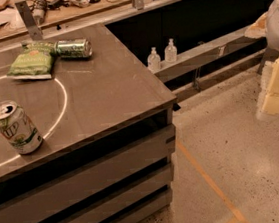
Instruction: Place green can upright
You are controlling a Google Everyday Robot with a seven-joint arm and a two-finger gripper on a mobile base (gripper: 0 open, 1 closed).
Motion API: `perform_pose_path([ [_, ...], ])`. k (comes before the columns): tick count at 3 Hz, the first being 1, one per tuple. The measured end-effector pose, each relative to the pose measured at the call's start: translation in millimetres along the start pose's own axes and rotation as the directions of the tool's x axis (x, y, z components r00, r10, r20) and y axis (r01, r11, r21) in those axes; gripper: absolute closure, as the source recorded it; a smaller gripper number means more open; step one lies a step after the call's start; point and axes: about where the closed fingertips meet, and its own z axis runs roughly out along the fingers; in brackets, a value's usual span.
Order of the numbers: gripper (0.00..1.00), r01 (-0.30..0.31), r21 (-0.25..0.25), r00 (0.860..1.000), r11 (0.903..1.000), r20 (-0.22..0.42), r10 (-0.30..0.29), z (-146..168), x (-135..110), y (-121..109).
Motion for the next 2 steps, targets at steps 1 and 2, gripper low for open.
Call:
perform_pose_path([
  [1,0.0,0.0,0.0,1.0,1.0,0.0,0.0,0.0,0.0,0.0],
  [2,0.0,0.059,-0.005,0.998,0.9982,0.022,-0.059,9.9,-24.7,-6.5],
])
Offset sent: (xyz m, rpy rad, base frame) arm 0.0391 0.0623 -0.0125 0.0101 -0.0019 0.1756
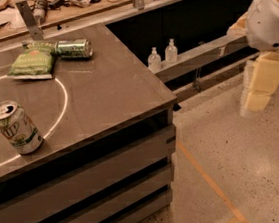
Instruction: Place green can upright
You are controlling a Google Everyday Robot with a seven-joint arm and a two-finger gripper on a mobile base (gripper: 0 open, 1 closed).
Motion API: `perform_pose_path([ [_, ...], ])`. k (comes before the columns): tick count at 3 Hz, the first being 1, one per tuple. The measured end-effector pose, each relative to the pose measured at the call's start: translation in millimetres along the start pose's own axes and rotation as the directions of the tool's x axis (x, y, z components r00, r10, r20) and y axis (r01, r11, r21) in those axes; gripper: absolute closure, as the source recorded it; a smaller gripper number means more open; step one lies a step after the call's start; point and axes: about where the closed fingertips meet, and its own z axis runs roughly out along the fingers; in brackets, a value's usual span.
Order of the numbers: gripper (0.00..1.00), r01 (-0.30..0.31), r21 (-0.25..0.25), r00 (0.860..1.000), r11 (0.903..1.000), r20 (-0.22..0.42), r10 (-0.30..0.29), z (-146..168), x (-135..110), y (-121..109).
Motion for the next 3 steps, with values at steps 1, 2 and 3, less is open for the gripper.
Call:
perform_pose_path([
  [1,0.0,0.155,0.004,0.987,0.988,0.042,-0.155,19.6,-70.2,-37.5],
  [2,0.0,0.243,0.009,0.968,0.97,0.062,-0.243,31.3,-124.9,-69.3],
  [3,0.0,0.278,0.009,0.958,0.9605,0.074,-0.278,45.4,-167.9,-99.4],
])
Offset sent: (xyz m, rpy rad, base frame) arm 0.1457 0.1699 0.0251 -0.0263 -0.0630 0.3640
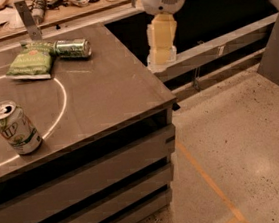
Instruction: Place green can upright
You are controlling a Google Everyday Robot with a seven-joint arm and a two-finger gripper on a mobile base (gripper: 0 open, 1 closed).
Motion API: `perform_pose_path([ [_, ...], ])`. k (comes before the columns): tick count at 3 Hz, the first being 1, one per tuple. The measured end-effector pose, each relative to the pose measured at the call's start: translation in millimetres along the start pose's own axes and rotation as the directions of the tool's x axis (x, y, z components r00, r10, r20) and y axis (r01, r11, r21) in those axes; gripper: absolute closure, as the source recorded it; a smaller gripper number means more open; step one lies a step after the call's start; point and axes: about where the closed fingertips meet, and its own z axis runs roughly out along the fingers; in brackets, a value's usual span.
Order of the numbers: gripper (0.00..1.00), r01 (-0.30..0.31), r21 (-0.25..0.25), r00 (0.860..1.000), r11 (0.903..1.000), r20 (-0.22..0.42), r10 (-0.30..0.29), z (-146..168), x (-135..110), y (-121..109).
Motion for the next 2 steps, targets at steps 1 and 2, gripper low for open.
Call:
perform_pose_path([
  [1,0.0,-0.067,0.014,0.997,0.9976,0.042,0.066,33.9,-35.7,-57.8],
  [2,0.0,-0.182,0.021,0.979,0.9831,0.096,0.179,61.4,-50.8,-94.9],
])
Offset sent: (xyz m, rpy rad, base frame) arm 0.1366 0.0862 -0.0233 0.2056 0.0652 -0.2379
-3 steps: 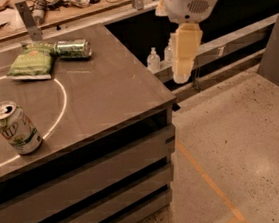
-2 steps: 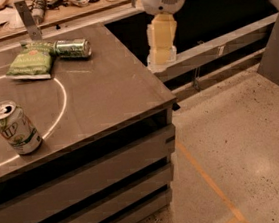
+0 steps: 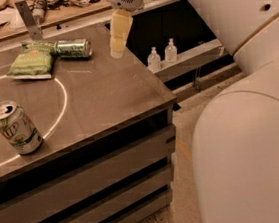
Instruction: Place green can upright
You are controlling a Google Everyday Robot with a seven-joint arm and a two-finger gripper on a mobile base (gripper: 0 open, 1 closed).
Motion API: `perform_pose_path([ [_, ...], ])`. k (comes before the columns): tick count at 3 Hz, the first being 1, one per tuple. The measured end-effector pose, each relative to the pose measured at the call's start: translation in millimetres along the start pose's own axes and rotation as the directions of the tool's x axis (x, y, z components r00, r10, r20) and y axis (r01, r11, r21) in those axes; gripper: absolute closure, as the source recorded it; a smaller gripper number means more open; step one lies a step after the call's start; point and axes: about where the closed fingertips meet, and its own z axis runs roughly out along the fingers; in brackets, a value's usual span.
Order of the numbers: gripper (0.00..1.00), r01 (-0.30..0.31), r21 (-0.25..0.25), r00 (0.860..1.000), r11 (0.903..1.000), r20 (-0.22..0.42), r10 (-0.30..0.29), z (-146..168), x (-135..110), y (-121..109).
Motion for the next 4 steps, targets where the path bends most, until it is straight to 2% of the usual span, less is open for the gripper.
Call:
perform_pose_path([
  [1,0.0,0.0,0.0,1.0,1.0,0.0,0.0,0.0,0.0,0.0],
  [2,0.0,0.021,0.014,0.999,0.9997,0.032,-0.022,9.1,-14.9,-7.3],
  [3,0.0,0.065,0.065,0.993,0.9957,0.098,-0.071,33.4,-51.8,-25.4],
  [4,0.0,0.088,0.106,0.988,0.9905,0.121,-0.101,57.7,-81.3,-43.9],
])
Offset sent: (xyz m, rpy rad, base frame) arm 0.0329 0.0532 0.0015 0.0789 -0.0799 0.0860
